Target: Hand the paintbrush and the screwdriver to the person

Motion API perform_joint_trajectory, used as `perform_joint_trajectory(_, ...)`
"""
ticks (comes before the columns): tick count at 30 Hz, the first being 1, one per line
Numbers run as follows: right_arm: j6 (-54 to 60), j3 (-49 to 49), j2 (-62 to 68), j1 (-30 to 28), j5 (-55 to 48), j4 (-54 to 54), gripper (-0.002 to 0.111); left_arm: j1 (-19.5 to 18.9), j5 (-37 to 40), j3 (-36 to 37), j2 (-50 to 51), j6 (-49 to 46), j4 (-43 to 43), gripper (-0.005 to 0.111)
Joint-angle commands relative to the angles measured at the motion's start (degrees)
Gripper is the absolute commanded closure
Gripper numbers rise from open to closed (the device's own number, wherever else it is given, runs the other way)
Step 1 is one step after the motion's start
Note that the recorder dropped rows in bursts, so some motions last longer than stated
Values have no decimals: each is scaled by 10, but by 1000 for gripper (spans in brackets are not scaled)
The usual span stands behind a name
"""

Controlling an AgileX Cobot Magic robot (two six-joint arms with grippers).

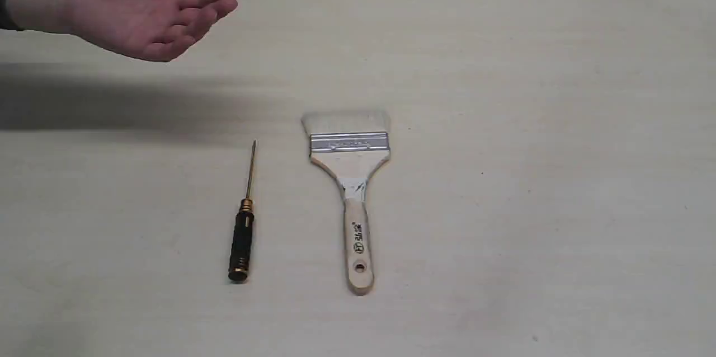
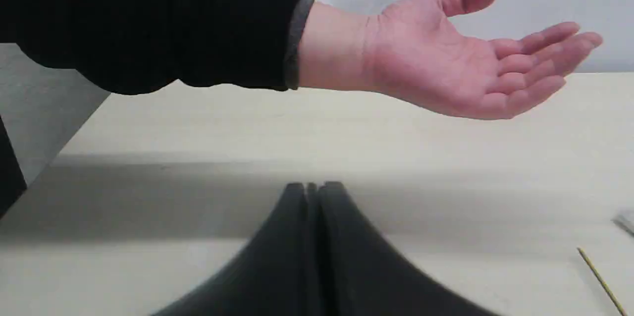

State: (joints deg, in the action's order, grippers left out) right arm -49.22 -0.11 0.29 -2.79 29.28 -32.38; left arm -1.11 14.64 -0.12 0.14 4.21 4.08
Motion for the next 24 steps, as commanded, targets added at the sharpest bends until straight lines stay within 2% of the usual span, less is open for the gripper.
perform_joint_trajectory(1, -138, -17, 28, -4, -4, -273, 104, 5, -3, 1, -1, 1, -2, 107)
perform_joint_trajectory(6, -201, -67, 150, -4, 24, -317, 104, 5, -3, 1, -1, 1, -2, 107)
perform_joint_trajectory(8, -246, -98, 217, -4, 45, -378, 104, 5, -3, 1, -1, 1, -2, 107)
perform_joint_trajectory(12, -411, -167, 349, -4, 96, -545, 104, 5, -3, 1, -1, 1, -2, 107)
perform_joint_trajectory(14, -465, -195, 423, -4, 132, -598, 104, 5, -3, 1, -1, 1, -2, 107)
perform_joint_trajectory(18, -507, -224, 538, 1, 180, -634, 104, 5, -3, 1, -1, 1, -2, 107)
perform_joint_trajectory(22, -475, -237, 643, 91, 110, -638, 104, 5, -3, 1, -1, 1, -1, 107)
perform_joint_trajectory(24, -457, -245, 687, 166, 25, -641, 104, 5, -4, 1, -1, 1, 0, 107)
